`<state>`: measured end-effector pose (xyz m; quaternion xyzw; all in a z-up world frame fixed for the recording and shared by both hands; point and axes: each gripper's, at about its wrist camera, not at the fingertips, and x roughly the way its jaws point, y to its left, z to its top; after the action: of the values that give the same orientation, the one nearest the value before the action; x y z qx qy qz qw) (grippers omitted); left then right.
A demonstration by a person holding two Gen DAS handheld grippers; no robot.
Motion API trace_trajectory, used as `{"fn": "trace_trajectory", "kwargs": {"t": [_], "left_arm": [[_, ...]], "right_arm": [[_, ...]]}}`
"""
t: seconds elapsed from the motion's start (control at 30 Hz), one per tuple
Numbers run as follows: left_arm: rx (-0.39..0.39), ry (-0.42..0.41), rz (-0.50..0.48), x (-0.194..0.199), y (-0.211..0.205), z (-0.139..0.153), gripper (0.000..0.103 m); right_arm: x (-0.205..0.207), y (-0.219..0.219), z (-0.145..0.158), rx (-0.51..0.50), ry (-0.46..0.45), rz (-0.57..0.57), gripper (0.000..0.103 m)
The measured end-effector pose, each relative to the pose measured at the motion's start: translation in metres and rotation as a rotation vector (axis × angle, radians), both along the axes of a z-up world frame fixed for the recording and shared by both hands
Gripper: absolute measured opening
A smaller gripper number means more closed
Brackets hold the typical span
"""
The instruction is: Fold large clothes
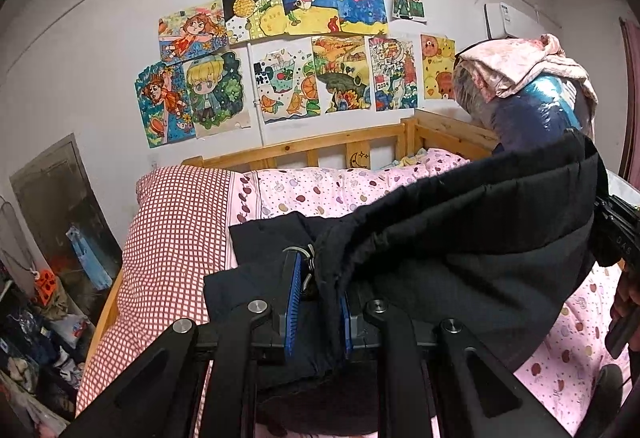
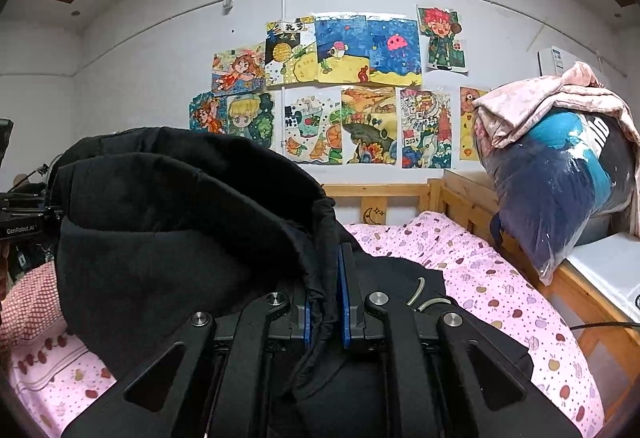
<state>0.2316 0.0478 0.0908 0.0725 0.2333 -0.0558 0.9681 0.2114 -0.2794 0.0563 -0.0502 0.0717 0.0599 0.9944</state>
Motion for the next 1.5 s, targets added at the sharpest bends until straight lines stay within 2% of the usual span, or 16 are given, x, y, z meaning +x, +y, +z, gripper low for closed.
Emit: {"fn": "trace_trajectory", "kwargs": {"t": [0.2,0.57,0.83,1.0,1.3,1.5], "left_arm": [[-0.009,0.004,0.012,0.037,-0.002,-0.004,0.016],[-0.047,0.015,0.054,0.107,0.004,-0.026,0.016],[-0.104,0.053,0.101,0.168,0.010,-0.045,0.015],[-0.123,0.103,0.123,0.207,0.007,-0.059,0.015],[-0.108,0.134,0.155,0.247,0.008,-0.092,0.015],[-0.159,0.166,0.161,0.262,0.015,-0.103,0.018]], "right_arm": [[0.028,0.006,0.000,-0.011,0.010,-0.026,0.010],[0.095,0.016,0.003,-0.106,0.038,-0.073,0.010],[0.153,0.030,0.001,-0.194,0.068,-0.107,0.010],[0.190,0.034,-0.006,-0.199,0.118,-0.129,0.010],[0.237,0.040,-0.026,-0.228,0.174,-0.136,0.010],[0.265,0.050,-0.047,-0.263,0.242,-0.156,0.010]]}}
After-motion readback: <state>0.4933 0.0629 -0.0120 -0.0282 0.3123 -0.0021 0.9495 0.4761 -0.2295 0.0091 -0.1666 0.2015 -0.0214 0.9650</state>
